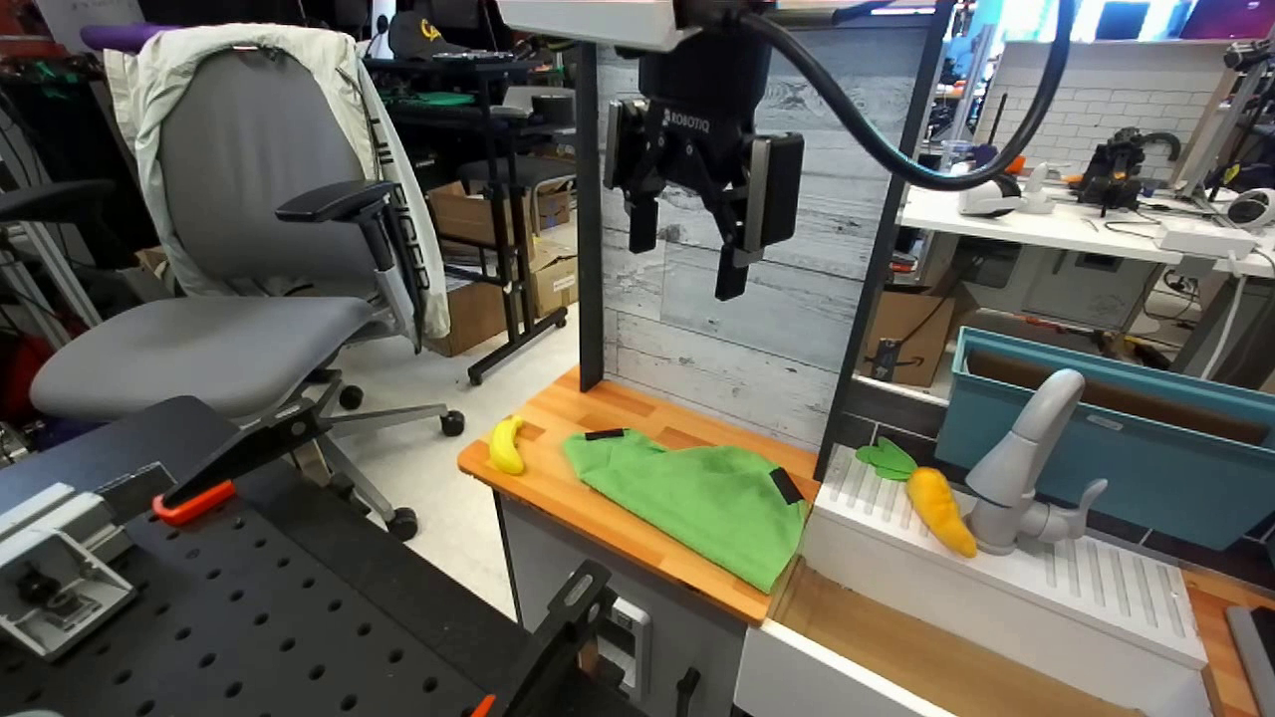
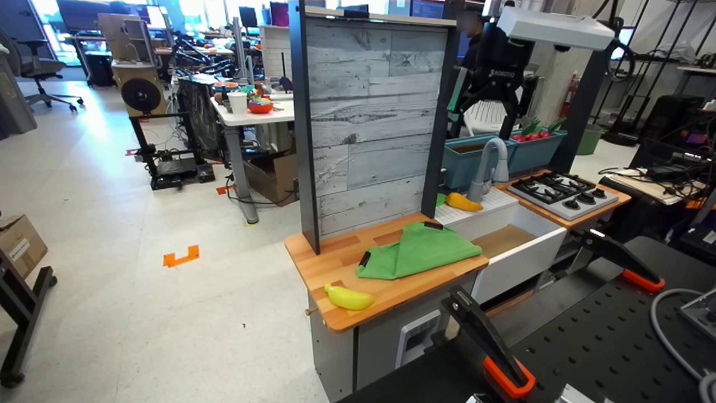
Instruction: Fold the green towel from right to left.
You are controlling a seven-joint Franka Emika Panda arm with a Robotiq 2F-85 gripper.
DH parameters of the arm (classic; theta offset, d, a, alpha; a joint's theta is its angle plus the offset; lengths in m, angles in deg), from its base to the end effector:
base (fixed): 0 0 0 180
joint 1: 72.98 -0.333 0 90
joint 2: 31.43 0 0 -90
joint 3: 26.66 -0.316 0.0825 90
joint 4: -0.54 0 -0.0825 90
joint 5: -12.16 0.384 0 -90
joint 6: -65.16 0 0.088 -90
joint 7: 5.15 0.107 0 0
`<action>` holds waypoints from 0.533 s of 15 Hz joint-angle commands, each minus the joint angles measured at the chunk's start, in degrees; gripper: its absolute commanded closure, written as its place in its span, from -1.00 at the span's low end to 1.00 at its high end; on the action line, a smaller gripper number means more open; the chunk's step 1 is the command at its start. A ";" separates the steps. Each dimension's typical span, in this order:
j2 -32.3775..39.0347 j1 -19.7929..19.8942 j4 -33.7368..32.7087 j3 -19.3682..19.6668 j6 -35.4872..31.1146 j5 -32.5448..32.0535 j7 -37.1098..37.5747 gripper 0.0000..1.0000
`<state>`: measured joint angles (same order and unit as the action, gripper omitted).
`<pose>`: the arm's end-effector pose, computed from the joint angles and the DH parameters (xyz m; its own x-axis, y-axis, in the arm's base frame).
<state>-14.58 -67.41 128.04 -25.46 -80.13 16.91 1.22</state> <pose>0.5472 -0.0660 0.2420 0.9563 -0.2920 0.0105 -0.2913 -0.9556 -0.0436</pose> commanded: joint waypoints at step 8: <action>7.70 -1.15 -0.83 2.06 -11.68 -2.88 -1.26 -1.00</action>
<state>-11.50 -68.01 128.96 -25.10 -88.00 15.32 1.07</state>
